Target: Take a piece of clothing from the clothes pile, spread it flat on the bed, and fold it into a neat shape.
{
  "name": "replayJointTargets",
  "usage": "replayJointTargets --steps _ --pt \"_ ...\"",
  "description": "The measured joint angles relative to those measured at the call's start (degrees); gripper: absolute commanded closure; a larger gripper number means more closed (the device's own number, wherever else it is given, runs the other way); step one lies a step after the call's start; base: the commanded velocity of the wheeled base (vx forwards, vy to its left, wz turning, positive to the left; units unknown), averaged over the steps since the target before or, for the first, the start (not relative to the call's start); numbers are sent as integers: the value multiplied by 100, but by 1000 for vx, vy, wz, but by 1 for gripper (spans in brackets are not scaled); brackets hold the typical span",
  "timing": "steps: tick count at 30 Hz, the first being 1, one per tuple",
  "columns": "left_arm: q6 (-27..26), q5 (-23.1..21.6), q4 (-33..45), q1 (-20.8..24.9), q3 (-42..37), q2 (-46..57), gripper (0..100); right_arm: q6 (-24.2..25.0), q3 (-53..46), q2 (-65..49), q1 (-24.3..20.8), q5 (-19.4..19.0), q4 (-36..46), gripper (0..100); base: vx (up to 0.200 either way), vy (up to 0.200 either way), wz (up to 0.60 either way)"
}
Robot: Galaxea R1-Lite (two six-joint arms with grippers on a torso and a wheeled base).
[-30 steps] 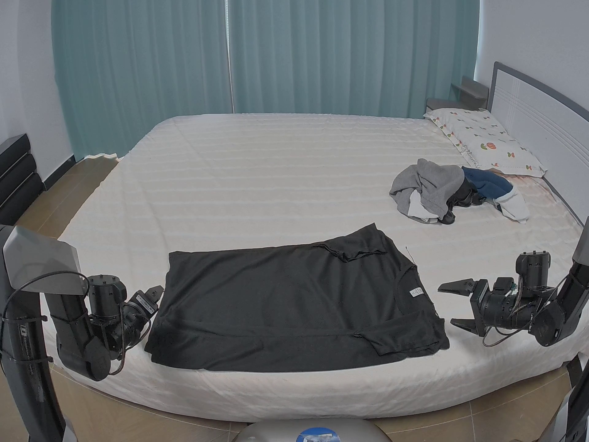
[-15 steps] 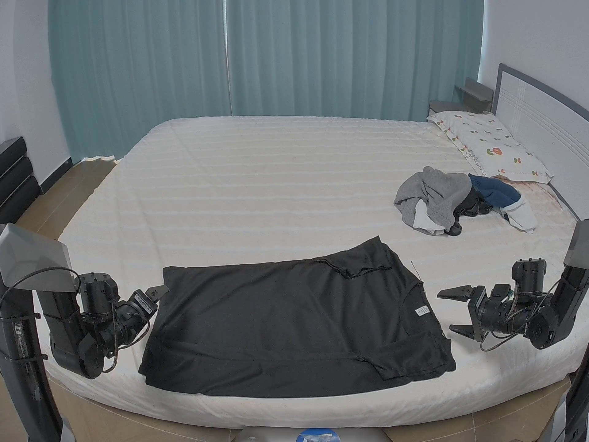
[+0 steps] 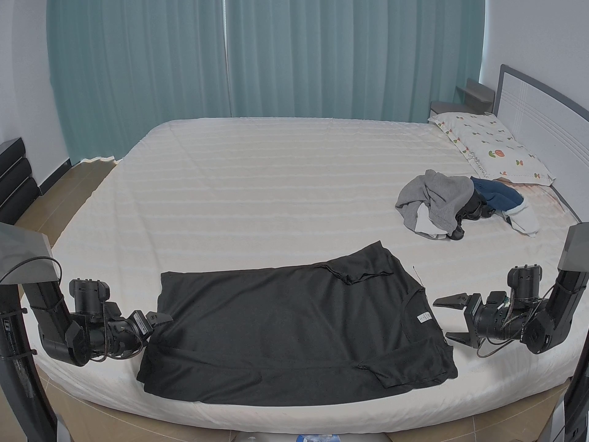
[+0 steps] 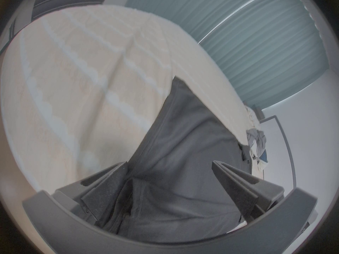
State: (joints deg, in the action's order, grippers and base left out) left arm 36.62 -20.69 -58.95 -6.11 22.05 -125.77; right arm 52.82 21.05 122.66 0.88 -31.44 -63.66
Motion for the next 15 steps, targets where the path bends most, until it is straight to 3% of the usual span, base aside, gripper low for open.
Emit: replayJointTargets --steps 6,15 --pt "-266 -260 1371 -41 197 369 0 -158 -44 41 -6 -6 -9 0 0 0 0" --pt "-419 -312 1549 -20 236 617 0 -358 -116 115 -61 -4 -22 0 0 0 0"
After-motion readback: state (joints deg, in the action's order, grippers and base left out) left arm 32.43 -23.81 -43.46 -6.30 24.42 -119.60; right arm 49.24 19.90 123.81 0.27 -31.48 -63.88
